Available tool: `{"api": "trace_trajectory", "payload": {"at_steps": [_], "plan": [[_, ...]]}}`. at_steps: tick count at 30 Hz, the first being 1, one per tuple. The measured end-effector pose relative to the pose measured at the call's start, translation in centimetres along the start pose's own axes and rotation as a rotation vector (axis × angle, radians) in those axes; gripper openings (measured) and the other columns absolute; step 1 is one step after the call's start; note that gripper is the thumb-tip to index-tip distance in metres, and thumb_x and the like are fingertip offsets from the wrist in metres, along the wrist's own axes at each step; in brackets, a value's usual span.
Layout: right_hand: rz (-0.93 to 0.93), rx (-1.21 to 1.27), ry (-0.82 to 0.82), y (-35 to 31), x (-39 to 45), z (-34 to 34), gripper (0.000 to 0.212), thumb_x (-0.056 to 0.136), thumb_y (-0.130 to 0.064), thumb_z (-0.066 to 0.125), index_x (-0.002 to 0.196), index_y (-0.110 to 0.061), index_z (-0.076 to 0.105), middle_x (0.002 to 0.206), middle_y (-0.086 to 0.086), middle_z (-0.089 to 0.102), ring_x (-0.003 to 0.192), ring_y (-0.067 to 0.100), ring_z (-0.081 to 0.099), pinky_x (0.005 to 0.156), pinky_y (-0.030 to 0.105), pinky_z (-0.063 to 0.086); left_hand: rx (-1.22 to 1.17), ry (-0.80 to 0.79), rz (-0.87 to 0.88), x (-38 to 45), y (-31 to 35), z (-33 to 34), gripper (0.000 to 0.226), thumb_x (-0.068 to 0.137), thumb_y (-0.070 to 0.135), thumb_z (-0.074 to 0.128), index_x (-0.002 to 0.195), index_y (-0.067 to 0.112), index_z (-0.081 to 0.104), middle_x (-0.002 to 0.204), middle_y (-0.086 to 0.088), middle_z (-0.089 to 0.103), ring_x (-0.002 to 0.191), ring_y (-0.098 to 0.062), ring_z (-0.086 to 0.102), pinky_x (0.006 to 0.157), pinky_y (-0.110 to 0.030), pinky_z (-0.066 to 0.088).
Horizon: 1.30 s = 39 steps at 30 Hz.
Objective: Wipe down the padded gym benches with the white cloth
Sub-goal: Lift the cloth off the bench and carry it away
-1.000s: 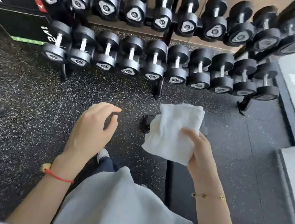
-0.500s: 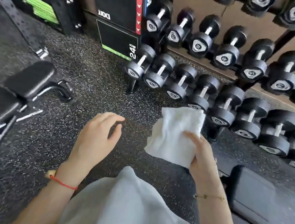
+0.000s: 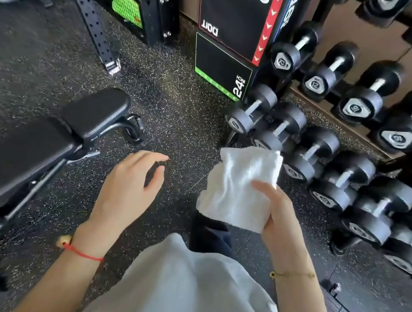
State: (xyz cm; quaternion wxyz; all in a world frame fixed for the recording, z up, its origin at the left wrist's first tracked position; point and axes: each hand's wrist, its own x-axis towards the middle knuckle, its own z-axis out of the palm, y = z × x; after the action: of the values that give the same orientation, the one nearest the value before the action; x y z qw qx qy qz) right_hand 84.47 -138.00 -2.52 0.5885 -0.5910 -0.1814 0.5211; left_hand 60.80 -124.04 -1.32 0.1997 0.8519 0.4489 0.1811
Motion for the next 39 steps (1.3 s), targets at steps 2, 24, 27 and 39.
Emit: {"api": "trace_trajectory", "payload": {"at_steps": [2, 24, 27, 39], "plan": [[-0.007, -0.015, -0.038, -1.3, 3.7, 0.8, 0.043, 0.087, -0.041, 0.067, 0.128, -0.031, 0.064, 0.122, 0.003, 0.07, 0.111, 0.022, 0.068, 0.09, 0.037, 0.058, -0.007, 0.022, 0.003, 3.4, -1.2, 0.1, 0.026, 0.096, 0.026, 0.051, 0.118, 0.021, 0.063, 0.116, 0.009, 0.065, 0.106, -0.012, 0.06, 0.09, -0.027, 0.048], [-0.022, 0.019, -0.076, -20.8, 49.8, 14.3, 0.041, 0.082, -0.04, 0.074, 0.122, -0.033, 0.069, 0.118, 0.0, 0.073, 0.107, 0.022, 0.07, 0.08, 0.034, 0.059, -0.015, 0.081, -0.068, 49.2, -15.5, -2.7, 0.024, 0.096, 0.024, 0.053, 0.117, 0.022, 0.064, 0.118, 0.01, 0.064, 0.109, -0.013, 0.06, 0.089, -0.031, 0.049], [-0.006, 0.025, -0.062, -22.1, 55.9, 16.9, 0.046, 0.083, -0.039, 0.072, 0.127, -0.03, 0.065, 0.123, 0.005, 0.07, 0.113, 0.028, 0.067, 0.094, 0.047, 0.054, -0.014, 0.054, -0.036, 55.9, -18.6, -3.0, 0.024, 0.096, 0.023, 0.054, 0.118, 0.019, 0.065, 0.12, 0.008, 0.064, 0.11, -0.014, 0.06, 0.092, -0.03, 0.047], [-0.022, 0.091, 0.099, -29.2, 75.3, 26.0, 0.044, 0.083, -0.035, 0.068, 0.126, -0.025, 0.067, 0.123, 0.008, 0.07, 0.115, 0.029, 0.066, 0.102, 0.051, 0.049, 0.006, -0.046, 0.112, 80.8, -27.6, -7.0, 0.025, 0.097, 0.022, 0.054, 0.119, 0.02, 0.065, 0.12, 0.008, 0.064, 0.111, -0.01, 0.059, 0.095, -0.023, 0.044]]}}
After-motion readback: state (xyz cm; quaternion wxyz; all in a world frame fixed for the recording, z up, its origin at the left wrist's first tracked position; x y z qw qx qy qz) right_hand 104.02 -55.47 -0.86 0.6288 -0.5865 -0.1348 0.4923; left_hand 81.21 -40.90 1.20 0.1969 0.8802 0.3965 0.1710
